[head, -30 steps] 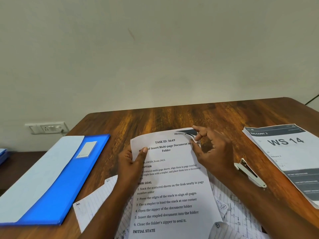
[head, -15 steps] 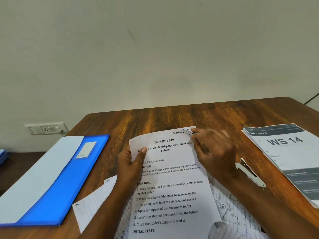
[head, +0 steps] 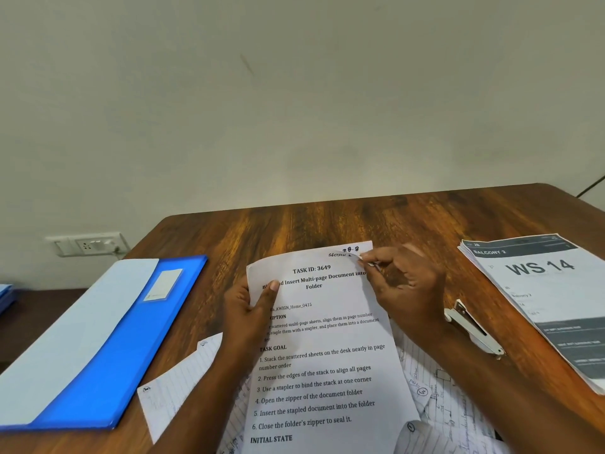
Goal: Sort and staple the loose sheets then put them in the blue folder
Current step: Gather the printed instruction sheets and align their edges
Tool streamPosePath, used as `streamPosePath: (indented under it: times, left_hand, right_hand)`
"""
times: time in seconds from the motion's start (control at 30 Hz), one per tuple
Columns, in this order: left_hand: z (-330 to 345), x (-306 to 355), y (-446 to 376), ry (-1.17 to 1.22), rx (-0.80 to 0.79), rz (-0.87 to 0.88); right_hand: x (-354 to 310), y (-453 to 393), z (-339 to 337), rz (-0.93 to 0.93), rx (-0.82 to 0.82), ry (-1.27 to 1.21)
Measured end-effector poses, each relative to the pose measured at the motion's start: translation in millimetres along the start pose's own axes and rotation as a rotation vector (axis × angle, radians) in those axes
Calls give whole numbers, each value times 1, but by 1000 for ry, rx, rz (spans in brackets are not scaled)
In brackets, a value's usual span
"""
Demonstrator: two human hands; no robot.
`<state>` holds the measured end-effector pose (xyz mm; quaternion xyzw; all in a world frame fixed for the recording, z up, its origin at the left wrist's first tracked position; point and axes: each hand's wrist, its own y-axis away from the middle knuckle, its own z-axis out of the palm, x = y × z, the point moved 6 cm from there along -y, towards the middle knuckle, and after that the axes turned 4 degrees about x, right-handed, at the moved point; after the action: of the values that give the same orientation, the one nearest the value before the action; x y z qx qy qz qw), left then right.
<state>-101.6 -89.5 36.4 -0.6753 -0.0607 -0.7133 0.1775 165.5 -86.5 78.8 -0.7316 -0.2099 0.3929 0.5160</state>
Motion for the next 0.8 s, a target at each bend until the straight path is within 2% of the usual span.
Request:
streamPosePath:
  times: [0.3, 0.5, 0.6, 0.67, 0.8]
  left_hand:
    - [-1, -4, -2, 10, 9, 10]
    - [-4, -9, -6, 12, 33, -5]
    - [-4, -9, -6, 1, 34, -6]
    - [-4, -10, -6, -8, 35, 4]
    - [-4, -12, -6, -5, 38, -13]
  right_hand:
    - [2, -1, -3, -8, 17, -40]
    - [-4, 3, 15, -83, -150, -131]
    - [-3, 8, 24, 13, -276, -296]
    - [-1, 8, 26, 91, -289, -328]
    - [29, 15, 29, 525, -186, -314]
